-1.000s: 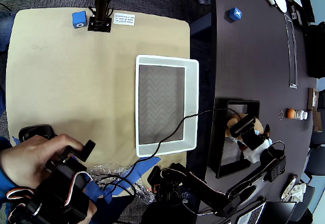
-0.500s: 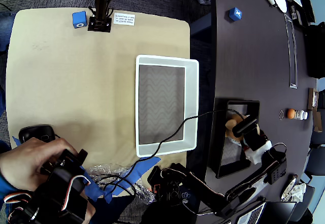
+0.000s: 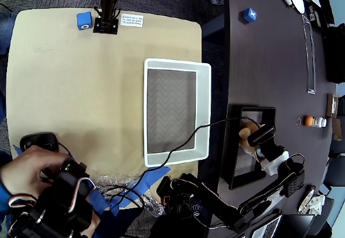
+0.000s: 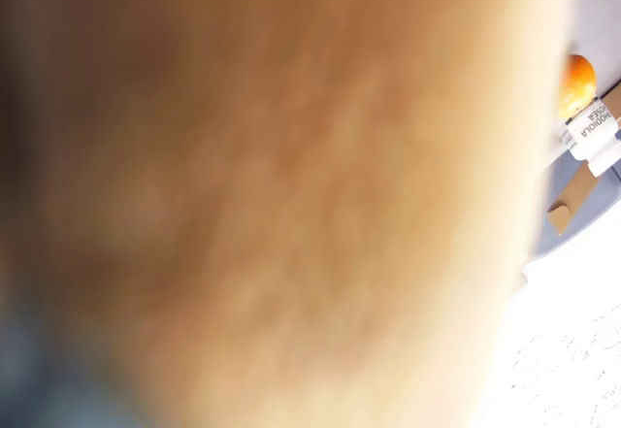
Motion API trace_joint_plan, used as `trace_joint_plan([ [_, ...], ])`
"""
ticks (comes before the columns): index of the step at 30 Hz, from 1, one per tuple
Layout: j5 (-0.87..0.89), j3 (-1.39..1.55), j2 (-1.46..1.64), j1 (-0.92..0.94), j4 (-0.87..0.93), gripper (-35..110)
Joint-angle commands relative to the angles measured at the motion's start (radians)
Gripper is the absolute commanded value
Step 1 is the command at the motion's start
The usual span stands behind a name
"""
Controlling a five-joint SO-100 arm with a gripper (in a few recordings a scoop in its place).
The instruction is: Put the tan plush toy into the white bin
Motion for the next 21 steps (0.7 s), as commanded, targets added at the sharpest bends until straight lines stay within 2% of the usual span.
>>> trace_joint_plan([
  [1, 0.009, 0.044, 0.043, -0.005, 0.012, 2],
  [11, 0.008, 0.017, 0.072, -0.011, 0.031, 0],
  [21, 0.003, -0.06, 0.261, -0.014, 0.034, 0],
])
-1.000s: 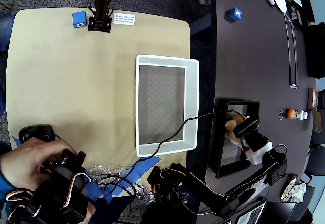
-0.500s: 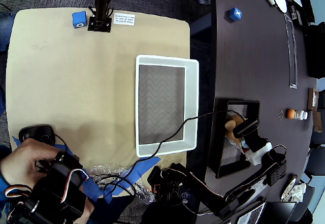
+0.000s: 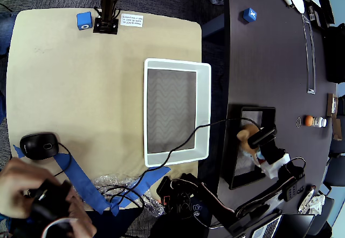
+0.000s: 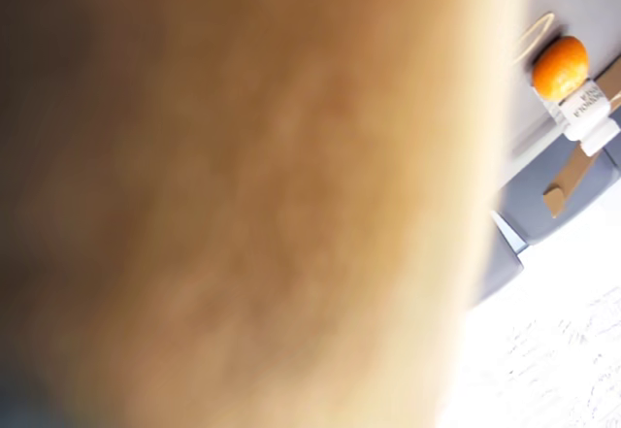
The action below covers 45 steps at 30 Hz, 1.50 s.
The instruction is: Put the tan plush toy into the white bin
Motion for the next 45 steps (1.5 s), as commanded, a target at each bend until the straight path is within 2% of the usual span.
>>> trace_joint_plan([
  [1, 0.009, -0.058, 0.156, -0.003, 0.015, 0],
  [13, -0.002, -0.158, 0.423, -0.158, 0.015, 0],
  [26, -0.19, 0.064, 0.681, -0.657, 0.017, 0],
  [35, -0.232, 0.192, 0.68, -0.98, 0.014, 0],
  [45, -0.235, 0.199, 0.503, -1.108, 0.014, 0],
])
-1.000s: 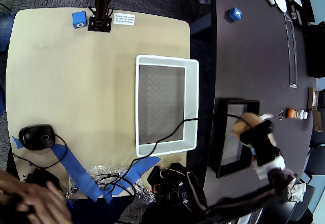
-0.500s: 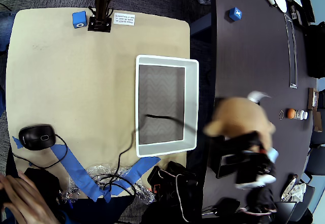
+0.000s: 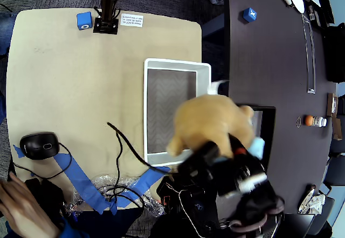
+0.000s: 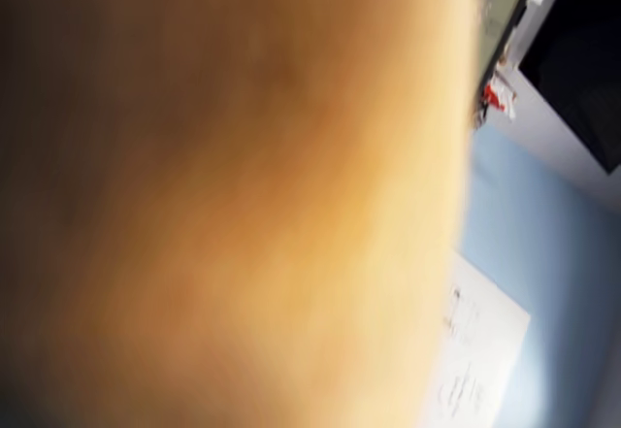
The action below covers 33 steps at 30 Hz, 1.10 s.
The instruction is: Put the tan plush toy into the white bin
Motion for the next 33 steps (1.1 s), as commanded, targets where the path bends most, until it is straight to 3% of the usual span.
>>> trace_joint_plan([
  [1, -0.009, -0.017, -0.075, -0.017, -0.005, 0],
  [14, -0.009, -0.011, -0.319, -0.018, -0.038, 0],
  [33, -0.009, 0.181, -0.351, -0.017, -0.227, 0],
])
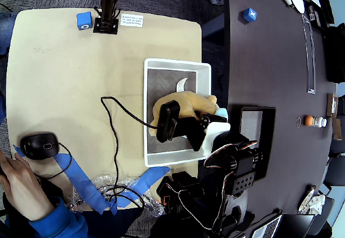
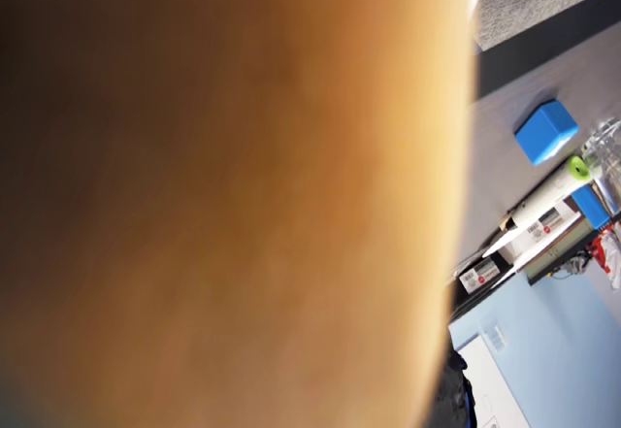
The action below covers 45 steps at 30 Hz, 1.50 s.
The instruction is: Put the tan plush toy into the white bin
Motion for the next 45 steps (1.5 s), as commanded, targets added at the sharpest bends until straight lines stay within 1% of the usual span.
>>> trace_joint_plan([
  [1, -0.009, -0.014, 0.04, 0.011, -0.014, 0],
  [7, -0.009, -0.014, 0.04, 0.017, -0.014, 1],
  [10, -0.009, -0.015, 0.041, 0.012, -0.014, 4],
  [24, 0.002, -0.017, 0.054, -0.032, -0.008, 40],
  [31, -0.006, -0.064, 0.06, -0.011, 0.114, 56],
  [35, -0.006, -0.152, 0.132, -0.006, 0.215, 66],
  [38, -0.005, -0.167, 0.195, -0.002, 0.21, 74],
  [45, -0.003, -0.058, 0.388, 0.0, 0.209, 86],
])
